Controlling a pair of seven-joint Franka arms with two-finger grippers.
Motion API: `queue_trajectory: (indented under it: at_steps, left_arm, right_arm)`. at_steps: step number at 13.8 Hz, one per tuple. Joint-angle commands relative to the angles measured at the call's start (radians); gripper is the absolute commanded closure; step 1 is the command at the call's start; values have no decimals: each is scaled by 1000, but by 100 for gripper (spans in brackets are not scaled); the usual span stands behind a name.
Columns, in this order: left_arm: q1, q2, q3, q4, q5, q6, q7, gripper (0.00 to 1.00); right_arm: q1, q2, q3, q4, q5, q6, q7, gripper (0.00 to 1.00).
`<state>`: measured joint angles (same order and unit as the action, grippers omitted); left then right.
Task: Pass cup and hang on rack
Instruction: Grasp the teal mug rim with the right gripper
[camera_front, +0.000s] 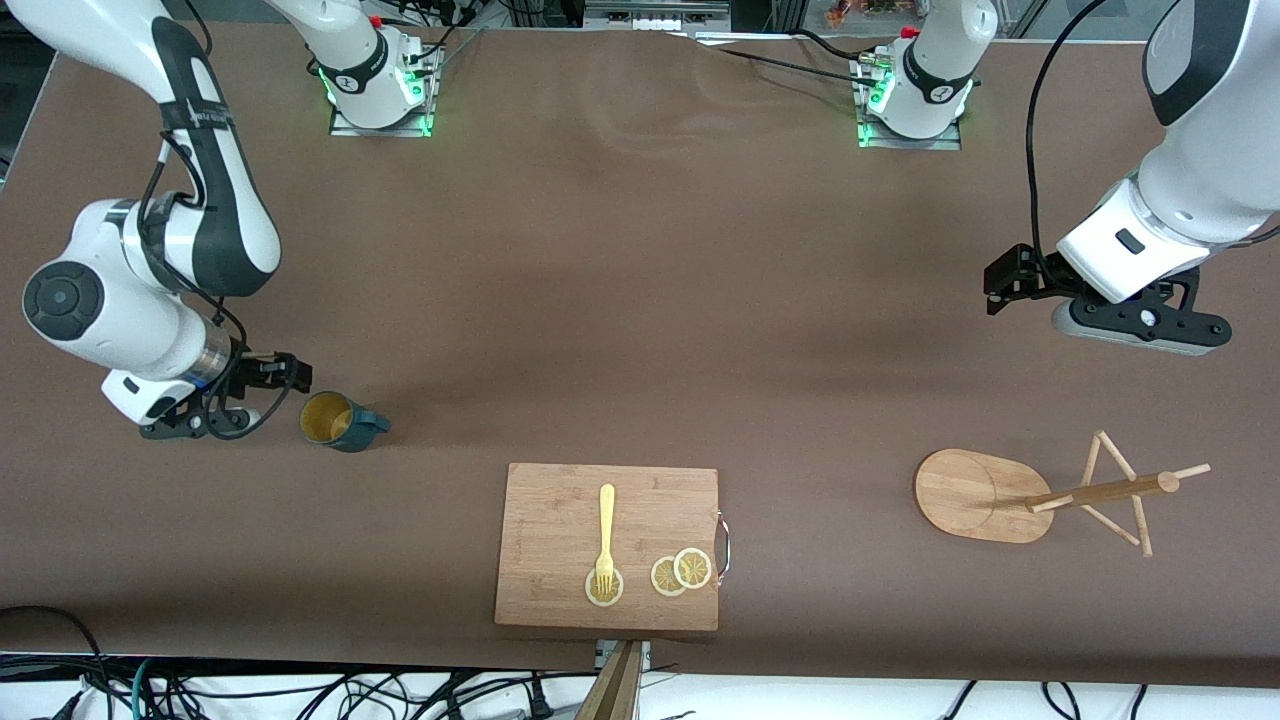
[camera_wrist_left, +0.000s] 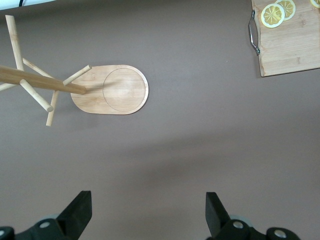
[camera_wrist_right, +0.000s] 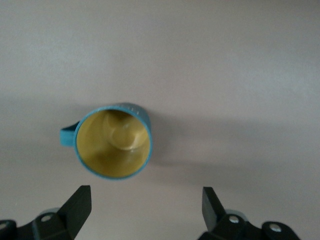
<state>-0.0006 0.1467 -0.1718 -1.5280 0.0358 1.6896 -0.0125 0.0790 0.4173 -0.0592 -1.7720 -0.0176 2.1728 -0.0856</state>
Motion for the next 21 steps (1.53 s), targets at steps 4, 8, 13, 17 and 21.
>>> queue_trajectory:
  at_steps: [4, 8, 13, 17, 21]
  left_arm:
    - [-4, 11, -5, 28, 15, -7, 17, 0]
    - [-3, 2, -6, 49, 10, -13, 6, 0]
    - [13, 13, 5, 43, 16, -11, 19, 0]
    - [50, 14, 5, 35, 13, -16, 17, 0]
    - [40, 20, 2, 40, 13, -16, 9, 0]
  right_arm:
    - [-18, 106, 7, 31, -12, 85, -13, 5]
    - [-18, 136, 9, 2, -4, 125, -9, 28]
    - [-5, 144, 15, 26, 7, 104, 10, 100]
    - [94, 152, 19, 130, 7, -45, 77, 100]
    - [257, 185, 21, 245, 11, -178, 327, 100]
